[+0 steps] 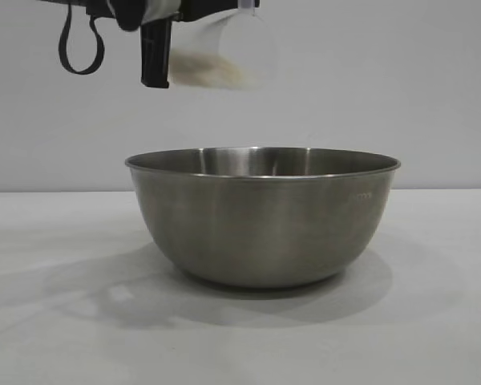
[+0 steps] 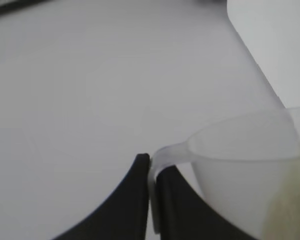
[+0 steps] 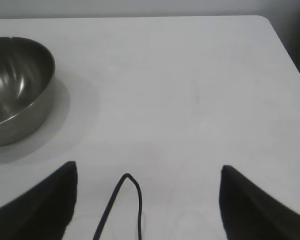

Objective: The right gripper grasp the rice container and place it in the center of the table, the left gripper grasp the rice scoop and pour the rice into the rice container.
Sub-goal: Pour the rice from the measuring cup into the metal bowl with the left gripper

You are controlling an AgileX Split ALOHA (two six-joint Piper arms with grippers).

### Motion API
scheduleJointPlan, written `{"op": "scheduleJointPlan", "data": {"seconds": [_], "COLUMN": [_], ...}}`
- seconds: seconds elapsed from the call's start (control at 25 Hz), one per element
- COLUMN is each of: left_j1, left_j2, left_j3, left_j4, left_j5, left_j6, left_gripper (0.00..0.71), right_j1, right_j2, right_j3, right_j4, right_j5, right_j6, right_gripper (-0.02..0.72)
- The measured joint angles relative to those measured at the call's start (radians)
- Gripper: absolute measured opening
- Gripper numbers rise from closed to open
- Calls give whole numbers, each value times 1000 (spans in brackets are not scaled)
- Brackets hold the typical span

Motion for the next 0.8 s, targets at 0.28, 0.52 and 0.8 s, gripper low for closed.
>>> {"op": "scheduleJointPlan", "data": {"seconds": [0.28,0.52,0.8], "left_j1": [-20,-20,-20], "left_j2": [0,0,2], "left_j3": [0,0,0], "left_j4": [24,36,59], "left_j5": [27,31,32], "left_j6": [162,289,461], "left_gripper": [0,0,0], "right_j1": [0,0,0], "right_j2": [0,0,0], "right_j3": [0,0,0], "right_j4": [0,0,0], "right_j5": [0,0,0], "right_j6": [0,0,0], "right_gripper": [528,528,528]}}
